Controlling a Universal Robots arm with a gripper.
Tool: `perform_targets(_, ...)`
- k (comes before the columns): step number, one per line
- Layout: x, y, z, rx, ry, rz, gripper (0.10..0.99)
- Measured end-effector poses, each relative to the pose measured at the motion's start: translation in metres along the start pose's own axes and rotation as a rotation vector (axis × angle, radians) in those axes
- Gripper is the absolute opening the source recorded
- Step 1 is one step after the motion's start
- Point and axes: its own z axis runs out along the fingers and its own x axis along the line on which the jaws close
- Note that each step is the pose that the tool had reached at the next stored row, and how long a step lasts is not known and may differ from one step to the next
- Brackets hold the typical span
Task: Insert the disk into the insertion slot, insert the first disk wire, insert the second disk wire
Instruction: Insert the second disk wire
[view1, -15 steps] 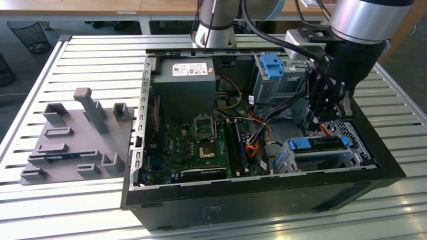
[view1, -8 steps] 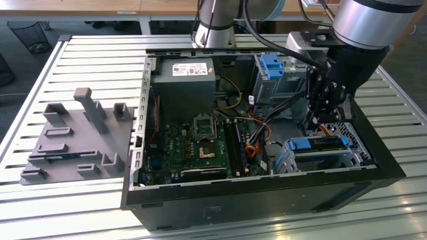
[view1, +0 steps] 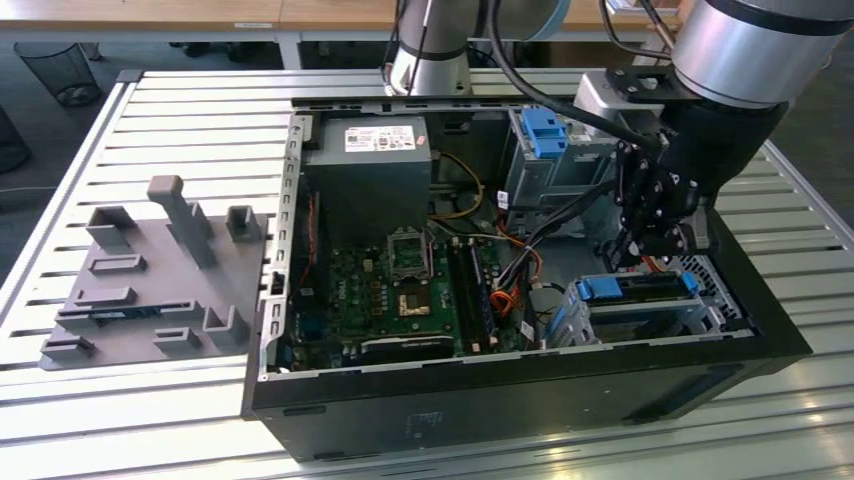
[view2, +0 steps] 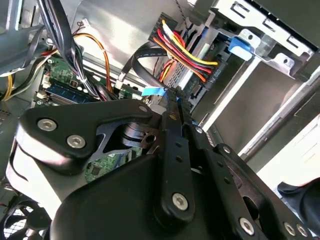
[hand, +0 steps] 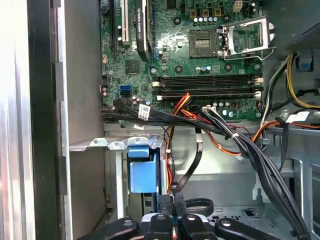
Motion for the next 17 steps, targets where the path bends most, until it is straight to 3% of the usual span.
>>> perform_targets(10,0.0033,-0.0002,-0.004,-0.001,-0.0122,0.0,0.145)
perform_targets(15,0.0109,-0.0006,-0.0037,-0.001,-0.0155,0.0,0.145)
perform_targets(17,0.015,-0.0008,-0.0034,-0.001,-0.0234,0.0,0.145)
